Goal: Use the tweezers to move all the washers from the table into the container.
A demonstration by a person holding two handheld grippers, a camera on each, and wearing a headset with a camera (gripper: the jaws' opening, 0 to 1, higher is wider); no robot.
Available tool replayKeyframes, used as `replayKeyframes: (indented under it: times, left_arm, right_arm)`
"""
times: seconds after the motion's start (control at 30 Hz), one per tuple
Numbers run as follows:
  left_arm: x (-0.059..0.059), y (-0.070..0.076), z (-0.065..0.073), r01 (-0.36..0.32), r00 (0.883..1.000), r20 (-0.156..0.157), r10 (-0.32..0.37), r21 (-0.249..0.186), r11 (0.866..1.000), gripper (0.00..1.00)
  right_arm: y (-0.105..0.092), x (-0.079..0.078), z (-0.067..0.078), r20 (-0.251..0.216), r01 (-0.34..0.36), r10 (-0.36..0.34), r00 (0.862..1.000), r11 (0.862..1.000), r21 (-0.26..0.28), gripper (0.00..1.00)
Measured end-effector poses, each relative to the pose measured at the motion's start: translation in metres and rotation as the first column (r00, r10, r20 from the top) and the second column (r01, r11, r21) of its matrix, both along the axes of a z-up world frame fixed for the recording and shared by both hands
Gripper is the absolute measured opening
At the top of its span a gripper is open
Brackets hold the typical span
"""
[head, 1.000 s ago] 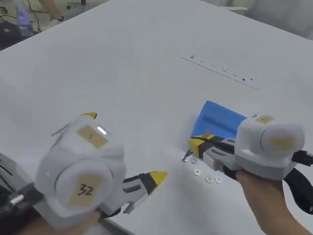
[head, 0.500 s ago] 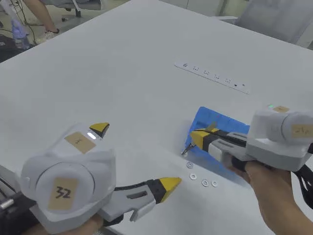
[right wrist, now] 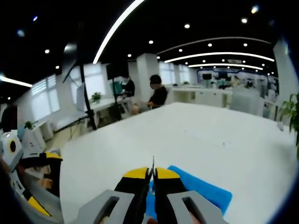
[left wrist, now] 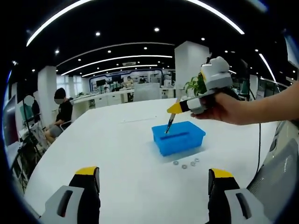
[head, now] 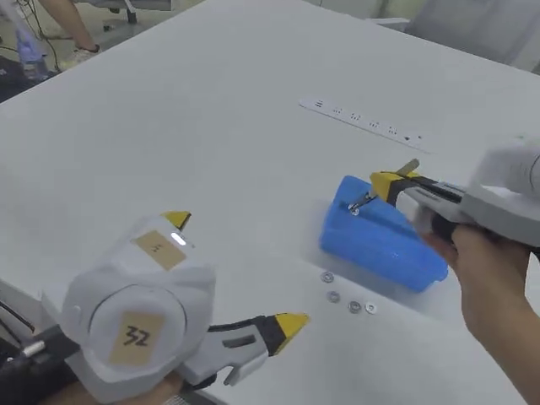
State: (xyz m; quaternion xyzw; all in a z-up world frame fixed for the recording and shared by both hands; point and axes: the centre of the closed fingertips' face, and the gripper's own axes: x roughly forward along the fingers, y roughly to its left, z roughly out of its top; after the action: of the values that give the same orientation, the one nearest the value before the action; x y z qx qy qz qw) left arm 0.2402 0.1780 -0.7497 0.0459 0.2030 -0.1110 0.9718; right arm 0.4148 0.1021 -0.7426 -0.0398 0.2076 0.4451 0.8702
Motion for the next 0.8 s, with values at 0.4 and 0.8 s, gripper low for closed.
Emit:
replayKeyframes:
  times: [0.4, 0.8]
  left_arm:
    - [0.001, 0.004, 0.0, -0.019, 1.0, 0.0, 0.019, 0.001, 1.0, 0.99]
    - [0.001, 0.005, -0.002, -0.02, 1.0, -0.006, 0.02, 0.013, 1.0, 0.99]
  right_arm:
    - [0.013, 0.004, -0.043, -0.069, -0.017, 0.014, 0.998, 0.999, -0.044, 0.01]
    - [0.013, 0.004, -0.051, -0.085, -0.016, 0.01, 0.996, 0.998, -0.06, 0.01]
